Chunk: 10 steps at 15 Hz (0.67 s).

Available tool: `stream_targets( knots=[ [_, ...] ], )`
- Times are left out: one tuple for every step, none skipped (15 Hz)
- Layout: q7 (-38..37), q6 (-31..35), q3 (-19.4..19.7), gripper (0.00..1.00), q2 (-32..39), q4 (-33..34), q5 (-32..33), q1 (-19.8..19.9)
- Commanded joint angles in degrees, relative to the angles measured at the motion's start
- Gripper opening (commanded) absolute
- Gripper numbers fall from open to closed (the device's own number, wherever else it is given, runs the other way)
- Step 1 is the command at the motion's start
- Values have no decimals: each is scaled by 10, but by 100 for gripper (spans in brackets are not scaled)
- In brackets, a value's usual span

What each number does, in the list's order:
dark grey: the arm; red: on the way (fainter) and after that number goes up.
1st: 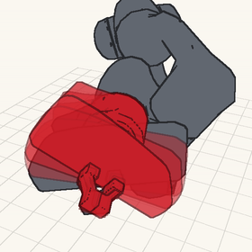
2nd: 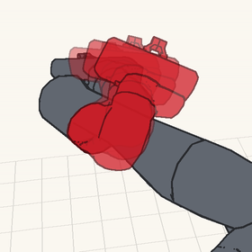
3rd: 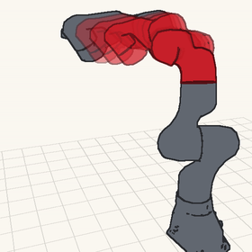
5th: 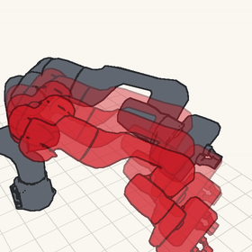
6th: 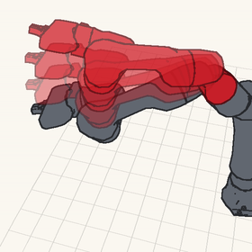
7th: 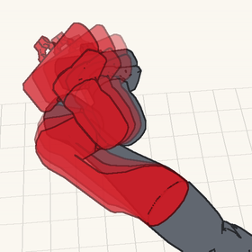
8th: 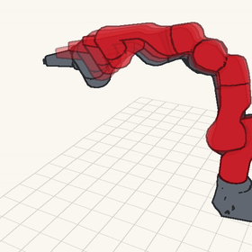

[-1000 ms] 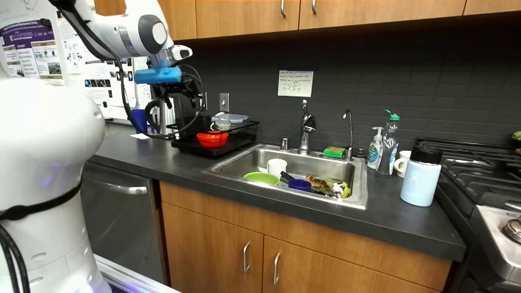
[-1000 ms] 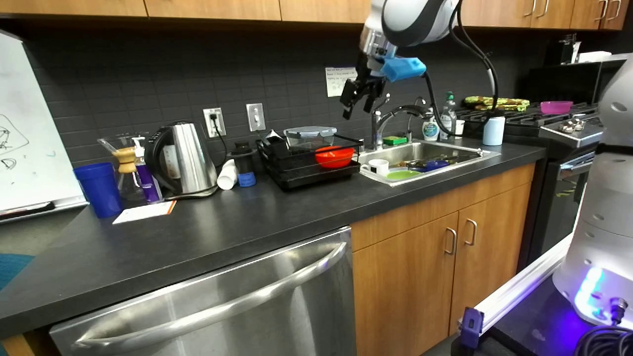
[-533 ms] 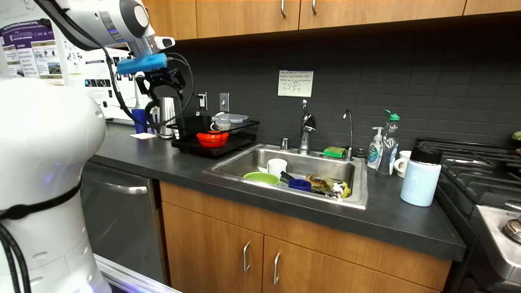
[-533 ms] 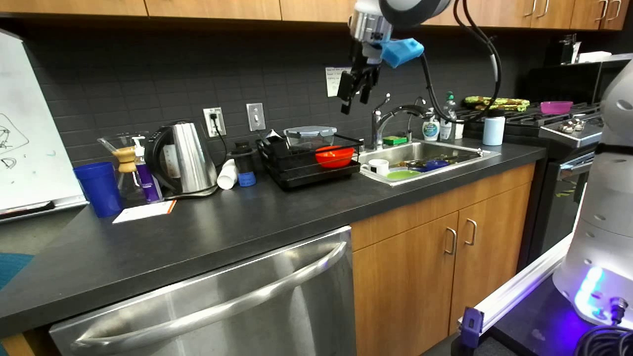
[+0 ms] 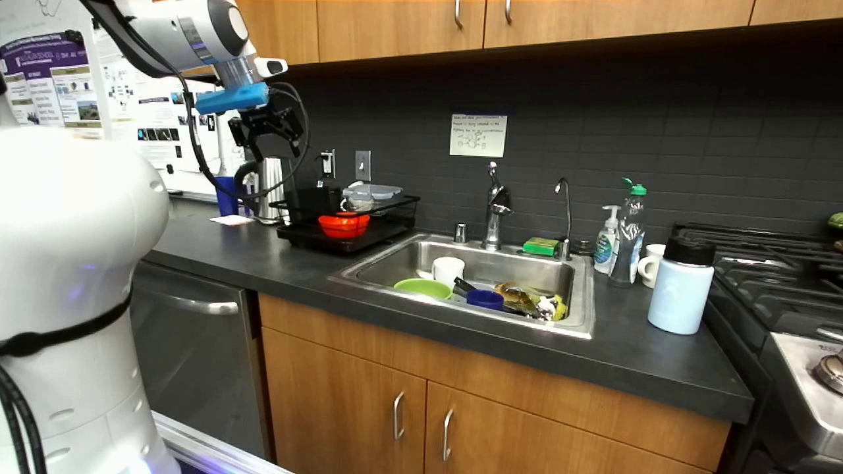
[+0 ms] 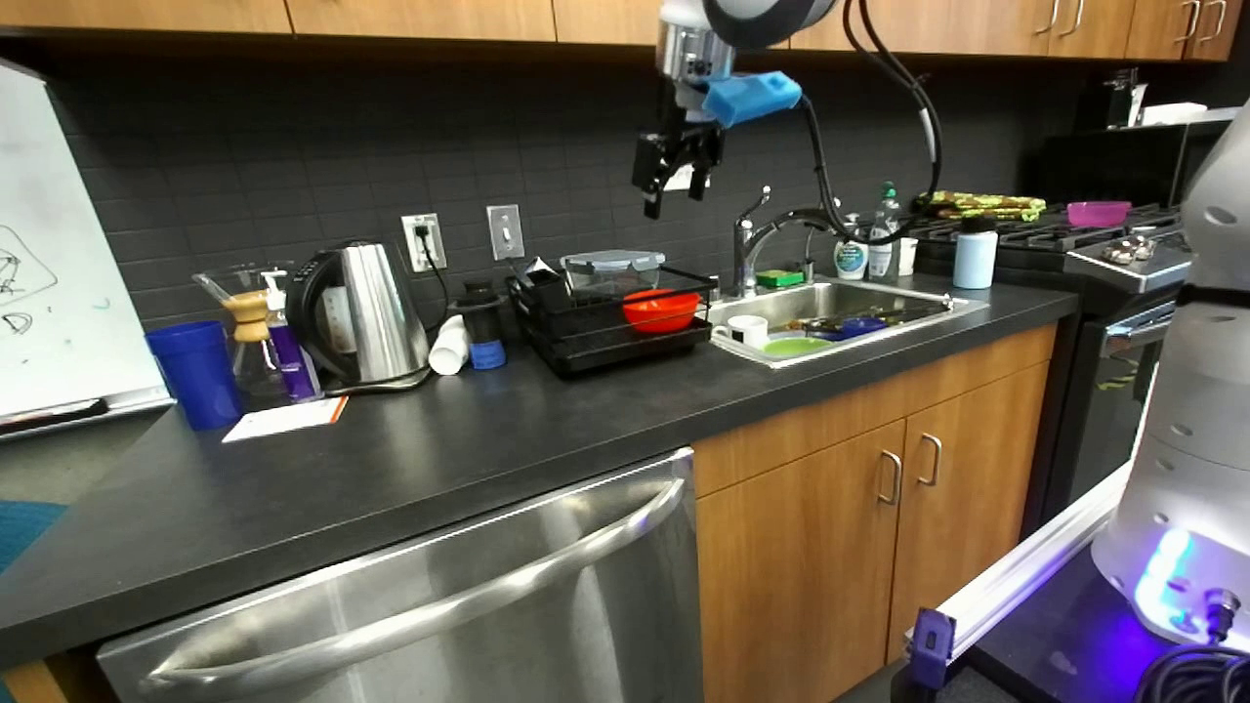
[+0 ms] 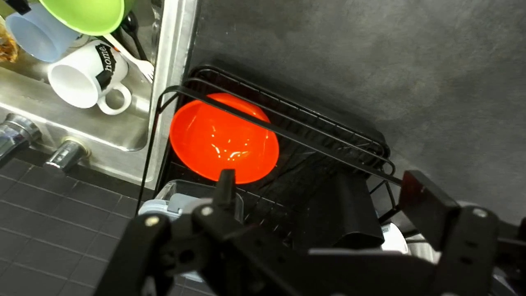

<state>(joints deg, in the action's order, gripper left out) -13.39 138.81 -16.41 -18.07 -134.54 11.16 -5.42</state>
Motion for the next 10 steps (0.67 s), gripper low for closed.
stream_targets(
  knots=[
    [-46, -28, -14, 100, 71, 62, 34, 5],
    [-56, -37, -15, 100, 91, 77, 43, 3],
    [-67, -42, -15, 100, 107, 89, 55, 0],
    [-70, -56, -12, 100, 121, 101, 58, -5],
    [-88, -67, -12, 100, 138, 115, 74, -6],
    [-101, -77, -8, 100, 152, 127, 84, -9],
    [-111, -91, -4, 100, 168, 145, 87, -12],
    [-123, -99, 1, 100, 182, 160, 92, -15],
    [-133, -106, 7, 100, 196, 176, 95, -17],
    [-140, -112, 13, 100, 209, 192, 94, -21]
  ],
)
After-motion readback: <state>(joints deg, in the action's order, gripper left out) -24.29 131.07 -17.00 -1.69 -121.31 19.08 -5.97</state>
